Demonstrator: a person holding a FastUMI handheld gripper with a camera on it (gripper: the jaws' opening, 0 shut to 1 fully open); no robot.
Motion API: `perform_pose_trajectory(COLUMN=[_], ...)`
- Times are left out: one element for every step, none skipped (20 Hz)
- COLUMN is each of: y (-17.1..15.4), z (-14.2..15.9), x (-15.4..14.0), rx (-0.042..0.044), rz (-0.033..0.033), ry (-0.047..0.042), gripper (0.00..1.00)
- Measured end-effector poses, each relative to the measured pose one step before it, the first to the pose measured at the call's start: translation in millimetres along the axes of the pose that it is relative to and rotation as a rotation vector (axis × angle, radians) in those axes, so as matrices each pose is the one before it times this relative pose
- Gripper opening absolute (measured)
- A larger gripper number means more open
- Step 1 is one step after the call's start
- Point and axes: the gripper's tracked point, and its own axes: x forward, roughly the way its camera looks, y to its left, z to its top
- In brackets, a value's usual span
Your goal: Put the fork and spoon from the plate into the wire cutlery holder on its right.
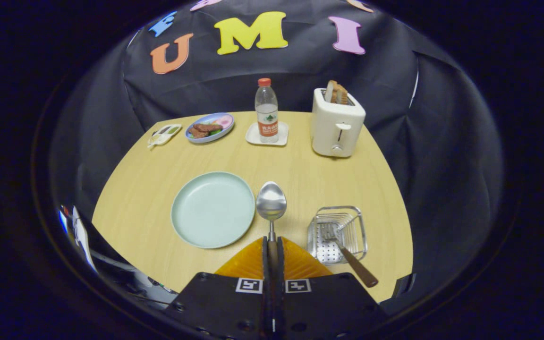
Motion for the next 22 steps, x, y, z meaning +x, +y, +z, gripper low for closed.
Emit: perform_pose_trajectory(y=[-6.99, -7.61, -7.88, -5.90, -6.99, -9.01, -8.31, -8.65, -6.94, -6.69, -6.67, -4.32, -2.27, -0.36, 1.26, 2.06, 2.40, 2.16, 1.66, 0.61, 1.31, 1.93], z=[-0.19, -0.94, -3.07, -3.05, -3.01, -3.14, -2.50, -2.39, -1.92, -1.24, -0.46, 1.49, -0.79, 0.05, -0.85, -0.68, 0.72, -0.18, -1.45, 0.39, 1.24, 0.74], x=[-2.75, -2.60, -2.40, -2.01, 0.03, -0.37, 0.62, 1.05, 0.78, -0.24, 0.56, -0.67, -1.66, -1.11, -1.23, -1.36, -0.21, 0.06, -0.24, 0.47, -0.28, -0.09], rx=[0.00916, 0.00573, 0.00580, 0.00913, 0.00906, 0.01285, 0.01527, 0.01601, 0.01272, 0.00661, 0.00087, -0.00195, -0.00404, -0.00491, -0.00633, -0.00684, -0.00206, -0.00077, -0.00090, -0.00156, 0.00189, 0.00494], rz=[-0.00440, -0.00709, -0.00607, -0.00095, -0.00317, -0.00939, -0.01024, -0.01370, -0.01019, -0.00750, -0.01059, -0.00681, -0.00564, -0.00056, 0.00502, 0.00672, 0.00749, 0.00300, -0.00025, -0.00221, 0.00029, 0.00530], ry=[-0.00961, -0.00390, 0.00232, 0.00352, 0.00584, 0.00653, 0.00563, 0.00686, 0.00535, 0.00041, -0.00013, -0.00543, -0.00078, 0.00257, 0.00428, 0.00751, 0.00588, 0.01135, 0.01343, 0.00597, 0.00827, 0.00518], gripper=[0.03, 0.03, 0.03, 0.03, 0.03, 0.03, 0.03, 0.03, 0.03, 0.03, 0.03, 0.03, 0.03, 0.03, 0.03, 0.03, 0.03, 0.03, 0.03, 0.03, 0.05, 0.05])
